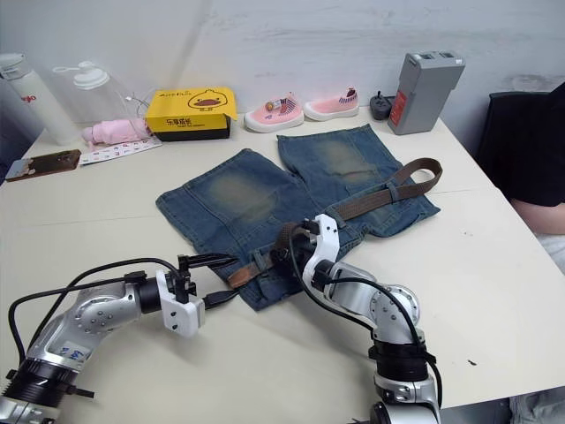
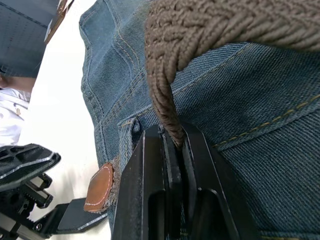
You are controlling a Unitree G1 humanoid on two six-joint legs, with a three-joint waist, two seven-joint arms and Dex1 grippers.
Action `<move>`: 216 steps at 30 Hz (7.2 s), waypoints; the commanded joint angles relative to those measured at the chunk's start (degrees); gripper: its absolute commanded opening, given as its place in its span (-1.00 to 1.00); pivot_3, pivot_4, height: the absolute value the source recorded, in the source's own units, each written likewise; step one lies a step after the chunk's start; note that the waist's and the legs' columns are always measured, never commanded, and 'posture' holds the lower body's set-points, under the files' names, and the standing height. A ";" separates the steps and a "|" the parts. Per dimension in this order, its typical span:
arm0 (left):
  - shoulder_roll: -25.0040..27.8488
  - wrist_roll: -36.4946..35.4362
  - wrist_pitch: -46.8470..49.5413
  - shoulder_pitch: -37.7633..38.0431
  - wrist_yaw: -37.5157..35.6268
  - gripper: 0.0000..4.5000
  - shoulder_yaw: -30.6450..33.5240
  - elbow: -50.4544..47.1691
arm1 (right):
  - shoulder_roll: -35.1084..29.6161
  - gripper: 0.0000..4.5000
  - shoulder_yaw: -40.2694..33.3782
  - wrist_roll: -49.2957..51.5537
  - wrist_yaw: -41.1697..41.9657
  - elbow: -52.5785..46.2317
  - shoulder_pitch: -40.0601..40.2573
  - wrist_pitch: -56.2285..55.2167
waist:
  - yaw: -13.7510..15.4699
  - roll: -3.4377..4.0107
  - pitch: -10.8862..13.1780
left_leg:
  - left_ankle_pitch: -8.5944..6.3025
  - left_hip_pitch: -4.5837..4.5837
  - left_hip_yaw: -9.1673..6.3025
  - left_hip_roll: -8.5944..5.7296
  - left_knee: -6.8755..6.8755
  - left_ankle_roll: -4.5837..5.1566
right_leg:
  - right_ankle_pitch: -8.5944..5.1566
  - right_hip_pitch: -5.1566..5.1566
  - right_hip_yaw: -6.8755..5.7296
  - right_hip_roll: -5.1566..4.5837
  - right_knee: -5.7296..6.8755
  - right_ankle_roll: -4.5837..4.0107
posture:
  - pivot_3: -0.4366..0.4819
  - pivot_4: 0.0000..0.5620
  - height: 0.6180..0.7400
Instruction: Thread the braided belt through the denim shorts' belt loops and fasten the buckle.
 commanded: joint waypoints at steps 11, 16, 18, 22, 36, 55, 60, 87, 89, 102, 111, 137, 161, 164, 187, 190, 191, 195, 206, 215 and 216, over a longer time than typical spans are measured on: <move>-1.11 2.73 -0.68 -1.58 3.02 0.73 -2.30 1.51 | 1.63 -1.00 0.40 -2.59 0.01 3.13 2.40 2.26 | -0.14 0.20 -0.26 | 0.01 0.01 -0.02 0.00 -0.03 -0.01 | 0.00 0.01 0.01 0.00 -0.02 0.01 | -0.05 -0.47 -0.71; -1.62 2.58 -0.92 -1.73 3.80 0.21 -2.34 0.75 | 1.73 -1.00 0.32 -2.63 0.03 2.85 2.67 2.57 | -0.25 0.20 -0.26 | 0.01 -0.02 -0.03 0.00 -0.02 -0.01 | 0.00 0.00 0.00 0.01 -0.03 0.01 | -0.05 -0.47 -0.71; -1.37 2.51 -0.99 -1.34 3.73 -0.25 -2.31 0.51 | 1.69 -1.00 0.26 -2.65 0.01 2.76 2.73 2.70 | -0.39 0.22 -0.25 | 0.01 -0.01 -0.04 0.00 -0.04 -0.01 | -0.01 -0.02 0.00 0.01 -0.02 0.01 | -0.05 -0.47 -0.71; -0.45 2.18 -0.77 -0.04 3.39 -0.98 -1.87 -0.30 | 1.65 -1.00 0.18 -2.76 -0.02 2.62 2.84 2.77 | -0.65 0.28 -0.26 | 0.01 -0.01 -0.06 0.00 -0.06 -0.01 | -0.01 -0.01 0.01 0.00 -0.03 0.02 | -0.05 -0.47 -0.71; 0.96 1.47 2.59 2.21 4.13 -0.99 -0.12 -1.73 | 1.75 0.53 -1.10 -1.43 1.34 0.27 2.45 3.34 | -0.91 0.63 -0.34 | -0.01 0.00 -0.03 0.02 -0.15 -0.02 | -0.03 -0.01 0.03 -0.02 -0.13 0.03 | -0.05 -0.47 -0.71; 8.28 -10.01 1.03 12.41 0.73 -0.99 7.60 -4.02 | -32.52 0.70 19.86 -31.67 32.11 -18.49 1.31 -16.24 | -0.81 0.49 0.34 | 0.16 -0.18 0.02 0.53 -0.53 -0.37 | 0.03 0.06 -0.02 -0.09 -1.15 0.32 | -0.05 -0.47 -0.71; 7.74 -9.90 1.77 11.96 0.80 -0.99 7.56 -4.49 | -35.24 0.70 26.19 -42.36 37.31 -17.88 1.55 -23.49 | 0.15 0.31 0.51 | 0.15 -0.19 0.05 0.42 -0.44 -0.37 | 0.04 0.12 -0.04 -0.12 -1.20 0.32 | -0.05 -0.47 -0.71; 5.59 -21.95 15.80 13.71 -6.09 0.16 9.60 -6.78 | -29.35 0.72 26.01 -53.95 42.61 -13.68 4.11 -25.60 | 0.64 0.17 0.55 | 0.07 -0.17 -0.01 0.46 -0.27 -0.29 | 0.03 0.10 -0.09 -0.06 -0.88 0.30 | -0.05 -0.47 -0.71; 5.15 -21.67 15.36 13.20 -6.06 0.16 9.69 -6.63 | -28.97 0.72 25.92 -54.30 42.69 -13.77 4.20 -25.39 | 0.66 0.16 0.54 | 0.08 -0.17 -0.01 0.46 -0.25 -0.31 | 0.03 0.11 -0.09 -0.06 -0.88 0.29 | -0.05 -0.47 -0.71; 5.39 -19.09 11.67 13.00 -6.55 -0.98 9.97 -6.84 | -27.76 0.72 25.09 -55.25 42.59 -14.99 5.10 -23.83 | 0.67 0.16 0.54 | 0.08 -0.18 0.00 0.46 -0.24 -0.32 | 0.02 0.11 -0.07 -0.07 -0.87 0.28 | -0.05 -0.47 -0.71; 8.32 -19.40 10.46 17.64 -7.16 -0.98 16.97 -7.47 | -28.31 0.72 23.22 -55.64 42.46 -14.58 5.20 -23.13 | 0.62 0.16 0.55 | 0.08 -0.18 0.00 0.46 -0.24 -0.33 | 0.02 0.10 -0.07 -0.07 -0.85 0.27 | -0.05 -0.47 -0.71; 30.19 -15.12 -31.56 37.89 -14.36 -0.98 30.25 48.58 | -27.78 0.72 20.49 -54.96 44.24 -13.64 3.43 -20.70 | 0.70 0.06 0.51 | -0.05 -0.32 -0.01 0.47 -0.10 -0.21 | -0.13 -0.07 -0.13 -0.13 -0.57 0.03 | -0.05 -0.47 -0.71; 36.28 -38.09 -11.37 35.84 -12.90 0.78 21.32 8.87 | -25.51 0.72 21.30 -55.33 44.58 -11.67 1.50 -20.43 | 0.46 -0.19 0.45 | -0.11 -0.26 -0.14 0.44 -0.04 -0.22 | -0.20 -0.09 -0.17 -0.08 -0.18 0.11 | -0.05 -0.47 -0.71; 34.61 -42.37 0.12 34.64 -12.04 0.78 20.15 -4.97 | -25.54 0.72 19.29 -54.12 44.94 -12.97 1.32 -20.53 | 0.45 -0.15 0.49 | -0.11 -0.26 -0.11 0.46 -0.05 -0.23 | -0.20 -0.08 -0.13 -0.08 -0.23 0.11 | -0.05 -0.47 -0.71; -1.52 -19.90 28.48 -5.03 -13.96 0.78 -10.11 -4.13 | -55.23 0.72 14.94 -73.22 60.42 16.21 -6.21 -65.59 | 0.74 0.56 1.21 | 0.14 -0.05 0.23 0.38 -0.06 -0.41 | 0.14 0.53 -0.49 -0.17 -1.19 0.55 | -0.05 -0.47 -0.71; -1.81 -18.66 27.14 -5.33 -14.31 0.42 -9.68 -3.12 | -54.20 0.72 17.89 -78.61 59.18 25.83 -9.87 -74.52 | 0.71 0.65 1.20 | 0.17 -0.09 0.39 0.33 -0.02 -0.35 | 0.17 0.42 -0.34 -0.24 -1.09 0.60 | -0.05 -0.47 -0.71; -1.50 -18.24 26.55 -5.12 -14.45 0.23 -9.38 -2.83 | -53.75 0.72 18.70 -80.10 58.65 28.33 -10.95 -76.68 | 0.71 0.62 1.19 | 0.17 -0.10 0.42 0.35 -0.01 -0.35 | 0.17 0.40 -0.28 -0.23 -1.08 0.61 | -0.05 -0.47 -0.71; 1.77 -17.11 23.23 -4.02 -14.64 -0.59 -6.26 0.20 | -52.57 0.72 20.50 -83.26 59.15 34.59 -13.27 -81.17 | 0.71 0.39 1.07 | 0.16 -0.12 0.39 0.37 0.14 -0.35 | 0.16 0.36 -0.23 -0.16 -0.92 0.58 | -0.05 -0.47 -0.71; 14.13 -15.97 0.20 -12.31 -16.66 -0.91 -0.84 29.64 | -47.54 -0.98 18.05 -69.63 74.07 17.43 -7.74 -60.27 | 0.60 0.23 0.75 | -0.12 -0.30 0.11 0.50 0.33 -0.28 | -0.11 -0.11 -0.15 -0.07 -0.11 0.11 | -0.05 -0.47 -0.71; 14.60 -13.56 -8.71 -17.75 -18.92 -0.91 -1.85 42.44 | -40.67 -0.98 18.23 -63.53 73.78 -4.82 -3.01 -38.40 | 0.48 0.20 0.71 | -0.05 -0.27 0.03 0.56 0.13 -0.50 | -0.14 -0.19 -0.21 -0.06 -0.18 0.07 | -0.05 -0.47 -0.71; 14.81 -12.54 -9.76 -18.27 -18.51 -0.91 -2.05 43.88 | -40.70 -0.98 18.39 -63.29 73.86 -6.55 -2.31 -36.90 | 0.57 0.16 0.68 | -0.05 -0.27 0.01 0.56 0.13 -0.50 | -0.14 -0.18 -0.23 -0.06 -0.19 0.06 | -0.05 -0.47 -0.71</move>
